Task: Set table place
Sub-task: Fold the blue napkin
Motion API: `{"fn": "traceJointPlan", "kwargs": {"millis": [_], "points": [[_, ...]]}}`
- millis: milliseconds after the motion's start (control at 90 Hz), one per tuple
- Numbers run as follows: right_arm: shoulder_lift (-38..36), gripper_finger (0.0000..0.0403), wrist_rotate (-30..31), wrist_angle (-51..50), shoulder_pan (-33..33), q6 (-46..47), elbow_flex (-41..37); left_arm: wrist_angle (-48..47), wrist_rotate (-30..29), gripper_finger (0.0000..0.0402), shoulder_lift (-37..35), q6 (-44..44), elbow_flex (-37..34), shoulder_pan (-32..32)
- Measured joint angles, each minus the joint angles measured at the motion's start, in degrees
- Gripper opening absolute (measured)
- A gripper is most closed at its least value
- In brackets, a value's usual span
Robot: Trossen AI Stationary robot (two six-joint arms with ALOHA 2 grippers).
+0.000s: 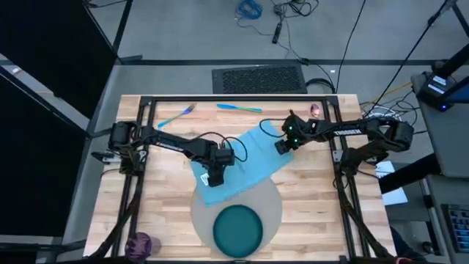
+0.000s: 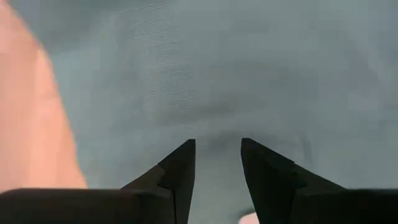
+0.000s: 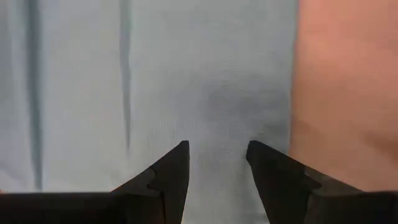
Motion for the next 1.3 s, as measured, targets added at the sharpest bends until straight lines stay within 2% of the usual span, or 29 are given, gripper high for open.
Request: {"fn": "traceJointPlan", "kwargs": {"millis": [178,322,478,678,822,944,1156,1300], "points": [[0.0,0.0155,1.8,3.7,-4.0,-2.0,0.0,2.2,0.0,0.0116,0.0,-1.0,0.0,-2.5],[-1.8,0.0155,0.4,4.8,-3.8,-4.8,1.0,1.1,-6.6,0.0116,-2.2,0.0,0.8,-4.3],[-6.0,0.0155,-1.7,3.0,2.9,-5.0,4.0,-3.1,-9.4,0.0116,-7.2,-0.8,1.2,-4.2],[-7.2,0.0155,-0.5,5.2,16.9,-1.1,8.1,-6.9,-10.9,0.0116,-10.6,-3.2,-2.3,-4.0],[-2.5,0.0155,3.0,6.7,26.1,0.5,13.1,-7.2,-11.2,0.0116,-12.0,-5.3,-8.6,-4.1],[4.4,0.0155,6.1,7.6,31.1,0.3,19.7,-5.8,-12.4,0.0116,-12.1,-5.9,-12.8,-4.5],[20.1,0.0155,4.3,6.7,33.7,-1.1,32.2,-4.8,-15.6,0.0116,-12.2,-3.3,-13.9,-6.8],[27.7,0.0155,4.2,4.2,35.6,-2.2,40.1,-5.5,-16.4,0.0116,-12.2,-3.2,-13.9,-7.4]]}}
